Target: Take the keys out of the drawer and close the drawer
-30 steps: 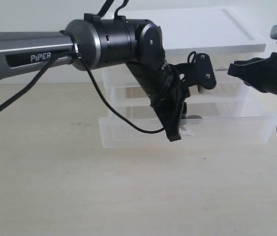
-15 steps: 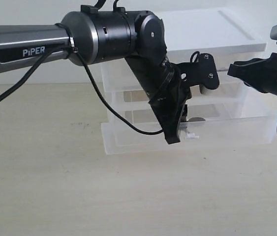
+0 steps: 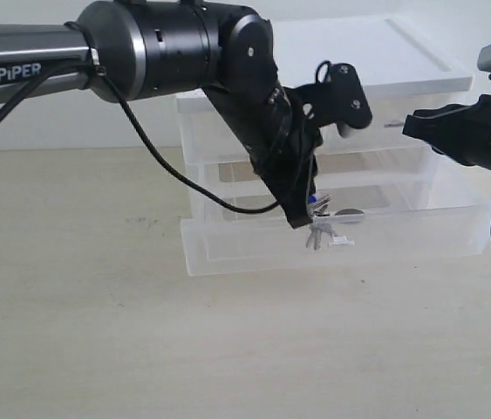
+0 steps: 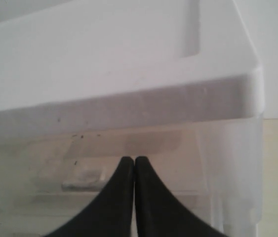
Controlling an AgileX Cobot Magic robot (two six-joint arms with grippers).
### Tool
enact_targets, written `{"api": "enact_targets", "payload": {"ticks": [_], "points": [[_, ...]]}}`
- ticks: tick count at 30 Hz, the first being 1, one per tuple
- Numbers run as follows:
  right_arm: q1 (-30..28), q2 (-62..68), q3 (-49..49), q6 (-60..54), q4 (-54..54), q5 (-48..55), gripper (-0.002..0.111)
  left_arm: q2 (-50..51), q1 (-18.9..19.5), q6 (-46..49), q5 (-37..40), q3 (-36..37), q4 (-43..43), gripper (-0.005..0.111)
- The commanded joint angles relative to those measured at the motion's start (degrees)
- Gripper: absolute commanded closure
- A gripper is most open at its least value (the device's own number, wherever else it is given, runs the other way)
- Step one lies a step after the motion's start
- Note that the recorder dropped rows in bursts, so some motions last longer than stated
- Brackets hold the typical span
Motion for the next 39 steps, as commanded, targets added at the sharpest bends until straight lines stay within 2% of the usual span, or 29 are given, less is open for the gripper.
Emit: {"api": "enact_targets", "payload": {"ticks": [1,3,4,5,6,8,10,13,18,22,26,31,37,39], "points": [[0.05,0.05,-0.16,-0.42,0.12,-0.2,0.108,-1.15,2.27,-5.28,-3.79,2.17,4.28,0.102],[0.05,0.05,-0.16,-0.42,0.12,-0.2,0.108,-2.95,2.28,-4.84,-8.72,6.65,4.28,0.102],[0.05,0.05,-0.16,-0.42,0.12,-0.2,0.108,-4.69,2.28,-4.51,-15.02,10.29,4.28,0.102],[0.05,0.05,-0.16,-0.42,0.12,-0.2,0.108,-5.47,2.28,-4.69,-17.95,11.74,4.28,0.102],[0.05,0.05,-0.16,-0.42,0.12,-0.2,0.108,-7.56,2.56,-6.41,-26.66,15.44,4.39,0.102],[0.05,0.05,-0.16,-0.42,0.12,-0.2,0.108,-9.73,4.23,-6.64,-34.81,19.49,4.36,0.102],[0.05,0.05,-0.16,-0.42,0.12,-0.2,0.108,-9.93,6.88,-8.84,-37.38,20.79,4.36,0.102],[0.05,0.05,-0.16,-0.42,0.04,-0.2,0.108,-8.51,9.91,-11.9,-37.38,20.79,4.36,0.102],[0.05,0.05,-0.16,-0.42,-0.1,-0.08,0.108,-8.17,10.23,-12.24,-39.2,20.79,3.97,0.102],[0.05,0.05,-0.16,-0.54,-0.1,0.03,0.108,-8.44,8.12,-12.26,-35.58,20.94,3.97,0.102],[0.05,0.05,-0.16,-0.54,-0.1,0.03,0.108,-11.0,4.22,-10.42,-38.89,24.99,4.57,0.102],[0.05,0.05,-0.16,-0.54,-0.1,0.03,0.108,-15.5,-1.29,-6.45,-38.46,28.61,4.57,0.102],[0.05,0.05,-0.16,-0.54,-0.1,0.03,0.108,-16.4,-3.29,-2.24,-27.08,28.79,4.33,0.102],[0.05,0.05,-0.16,-0.54,-0.1,0.03,0.108,-16.52,-3.29,-2.24,-25.3,28.79,4.0,0.094]]}}
